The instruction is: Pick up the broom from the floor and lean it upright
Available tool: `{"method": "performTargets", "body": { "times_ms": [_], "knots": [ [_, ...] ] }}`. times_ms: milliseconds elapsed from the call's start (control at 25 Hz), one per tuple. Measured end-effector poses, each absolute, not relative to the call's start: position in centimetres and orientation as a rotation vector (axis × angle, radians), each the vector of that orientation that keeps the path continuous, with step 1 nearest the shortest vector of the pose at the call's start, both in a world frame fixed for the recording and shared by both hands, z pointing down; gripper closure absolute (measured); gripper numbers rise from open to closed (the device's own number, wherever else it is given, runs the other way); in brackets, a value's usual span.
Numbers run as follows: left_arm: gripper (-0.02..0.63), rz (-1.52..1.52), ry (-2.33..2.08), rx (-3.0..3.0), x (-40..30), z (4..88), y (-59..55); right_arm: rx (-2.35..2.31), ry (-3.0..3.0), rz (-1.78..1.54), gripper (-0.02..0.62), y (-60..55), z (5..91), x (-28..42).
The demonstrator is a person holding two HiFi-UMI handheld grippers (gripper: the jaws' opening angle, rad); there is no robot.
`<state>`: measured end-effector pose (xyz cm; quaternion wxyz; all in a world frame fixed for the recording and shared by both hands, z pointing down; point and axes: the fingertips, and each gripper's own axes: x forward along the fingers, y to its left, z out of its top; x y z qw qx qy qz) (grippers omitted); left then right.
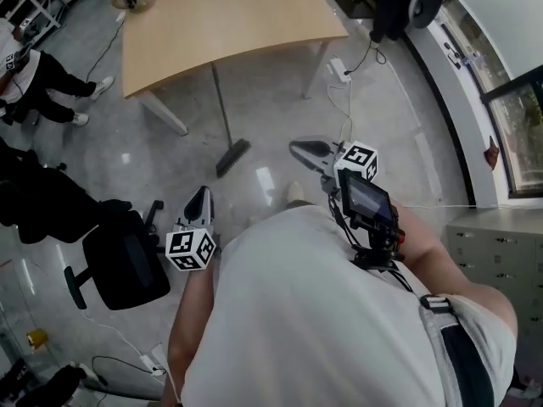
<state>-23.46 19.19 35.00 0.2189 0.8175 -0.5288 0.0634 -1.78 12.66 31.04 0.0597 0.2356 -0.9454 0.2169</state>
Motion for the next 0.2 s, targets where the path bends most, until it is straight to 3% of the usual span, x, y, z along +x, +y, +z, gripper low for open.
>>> {"method": "performTargets", "body": {
  "times_ms": [200],
  "knots": [
    [0.589, 0.19, -1.413, 2.275, -22.45, 35.79, 19.95, 0.762, -2.843, 0.667, 0.578, 13.47, 31.45, -1.67]
  ]
}}
